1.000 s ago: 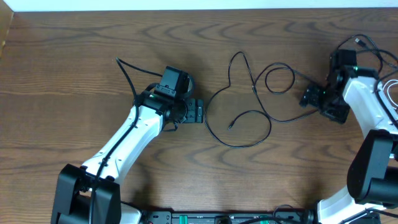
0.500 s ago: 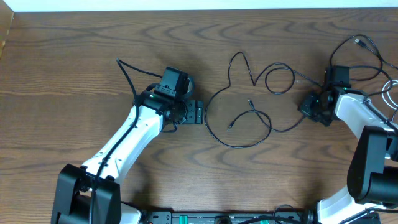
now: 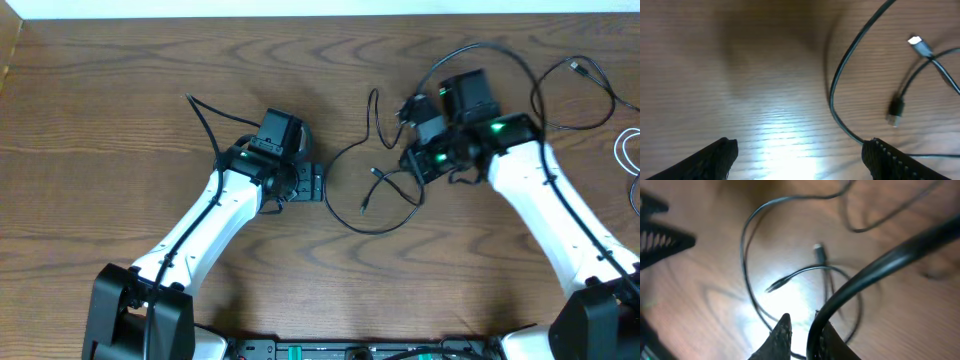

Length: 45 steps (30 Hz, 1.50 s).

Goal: Untangle cables

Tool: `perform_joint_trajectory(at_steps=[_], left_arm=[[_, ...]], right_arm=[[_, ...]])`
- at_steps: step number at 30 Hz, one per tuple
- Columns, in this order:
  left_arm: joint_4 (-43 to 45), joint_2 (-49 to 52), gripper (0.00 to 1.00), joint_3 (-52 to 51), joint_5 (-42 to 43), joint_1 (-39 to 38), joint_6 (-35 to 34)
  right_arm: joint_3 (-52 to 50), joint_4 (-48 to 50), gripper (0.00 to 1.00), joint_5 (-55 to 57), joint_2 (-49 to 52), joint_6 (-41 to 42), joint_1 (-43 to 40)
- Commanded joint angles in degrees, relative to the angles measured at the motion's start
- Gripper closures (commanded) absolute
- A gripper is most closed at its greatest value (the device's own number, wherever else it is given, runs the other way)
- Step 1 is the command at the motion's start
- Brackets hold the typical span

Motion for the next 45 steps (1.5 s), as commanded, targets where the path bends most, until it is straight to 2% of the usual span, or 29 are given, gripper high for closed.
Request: perform_joint_trajectory(at_steps=[1,6,8,11,14,16,23,28,32,33,34,37,39,41,45], left_arm=[[-1.22,0.22,0.15,-0.2,-5.05,0.24,0.35],[-1.11,0.22,0.15,-0.2,-5.05,0.24,0.35],[-1.09,0.22,0.15,-0.2,-5.05,0.24,0.35],[-1.07,0.22,0.15,-0.2,-5.03,0.24,0.35],[-1.09,0.22,0.16,-0.2,-5.01,0.24,0.33],[-1.14,0.22,0.15,-0.2,-4.96,0.24,0.33],[-1.09,0.22,0.15,-0.2,-4.55,0.24,0.33],[-1.09,0.22,0.15,-0.2,-4.55,0.24,0.33],[-1.09,0.22,0.15,-0.2,-4.39,0.24,0.33],[-1.09,0.22,0.16,-0.2,-4.39,0.24,0.33],[-1.09,0.22,0.15,-0.2,-4.39,0.24,0.33],[-1.09,0.22,0.16,-0.2,-4.39,0.24,0.33],[-1.09,0.22,0.15,-0.2,-4.39,0.24,0.33],[-1.09,0.22,0.15,-0.2,-4.39,0.24,0.33],[-1.09,0.22,0.15,-0.2,-4.42,0.24,0.33]], right_arm=[[-3.69,-0.83,0.85,1.25,0.59,-0.04,2.91],[-11.21,-0.11,0.85,1.25,0.66,3.37,4.09],[-13.51,-0.11,0.8,1.29,0.66,4.2,4.09],[-16.52,0.96,0.82,2.12,0.66,11.47,4.09],[-18.27,3.89,0.75,10.08,0.66,20.68,4.09],[-18.43,4.44,0.66,14.12,0.66,24.04,4.09],[-20.13,7.21,0.6,15.58,0.66,33.31,4.11],[-23.87,16.04,0.58,8.04,0.66,34.36,4.11],[-24.48,18.45,0.58,8.13,0.66,34.38,4.11],[-24.83,19.43,0.59,8.09,0.66,34.42,4.11],[-25.16,19.91,0.64,8.11,0.66,35.47,4.11],[-25.77,20.9,0.93,8.11,0.66,38.95,4.11],[-25.79,22.08,0.99,8.07,0.66,39.34,4.11],[-25.77,22.6,0.99,8.07,0.66,39.23,4.11],[-22.08,18.1,0.99,8.15,-0.94,28.83,2.8]])
